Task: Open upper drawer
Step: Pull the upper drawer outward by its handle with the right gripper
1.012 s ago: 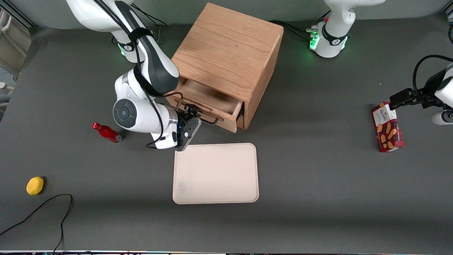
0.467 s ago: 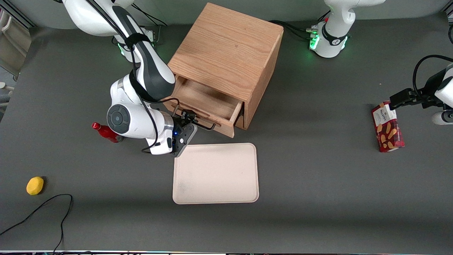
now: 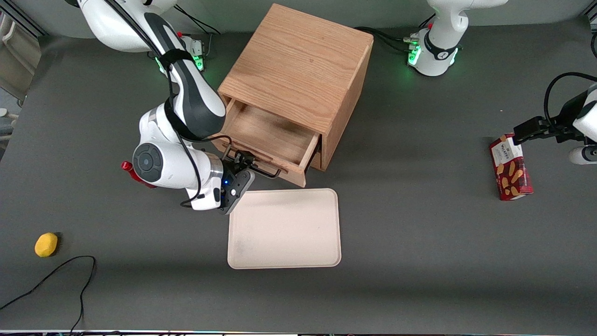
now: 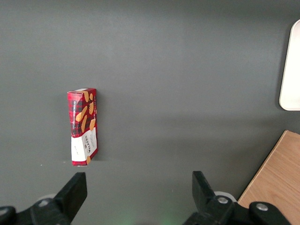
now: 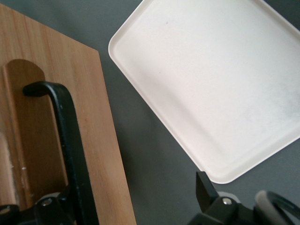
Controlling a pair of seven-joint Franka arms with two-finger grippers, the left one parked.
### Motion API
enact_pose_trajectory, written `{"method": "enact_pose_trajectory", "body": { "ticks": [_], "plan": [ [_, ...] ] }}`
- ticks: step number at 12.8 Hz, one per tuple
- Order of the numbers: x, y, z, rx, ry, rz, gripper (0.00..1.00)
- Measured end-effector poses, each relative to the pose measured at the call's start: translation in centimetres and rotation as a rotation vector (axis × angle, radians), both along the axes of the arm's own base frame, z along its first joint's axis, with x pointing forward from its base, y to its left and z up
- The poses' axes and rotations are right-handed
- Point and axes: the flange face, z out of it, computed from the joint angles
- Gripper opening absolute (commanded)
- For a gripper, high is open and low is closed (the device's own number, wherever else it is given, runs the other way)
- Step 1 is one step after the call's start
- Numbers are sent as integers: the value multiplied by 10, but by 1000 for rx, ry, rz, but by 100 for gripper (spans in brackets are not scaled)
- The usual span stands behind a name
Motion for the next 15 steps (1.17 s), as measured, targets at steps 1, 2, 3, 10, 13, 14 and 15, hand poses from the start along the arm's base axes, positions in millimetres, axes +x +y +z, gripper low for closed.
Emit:
{"method": "enact_pose_trajectory", "body": {
  "ticks": [1,2,3,10,13,14,15],
  "plan": [
    [3,-2,1,1,0,-1,100],
    [6,-3,0,1,0,-2,100],
    [9,-5,0,1,-1,-5,100],
    [25,-19,5,5,-8,-25,100],
    [33,-32,8,6,-6,-41,100],
    [36,-34,8,7,-8,-45,100],
    [38,-36,8,7,-9,-49,100]
  ]
}}
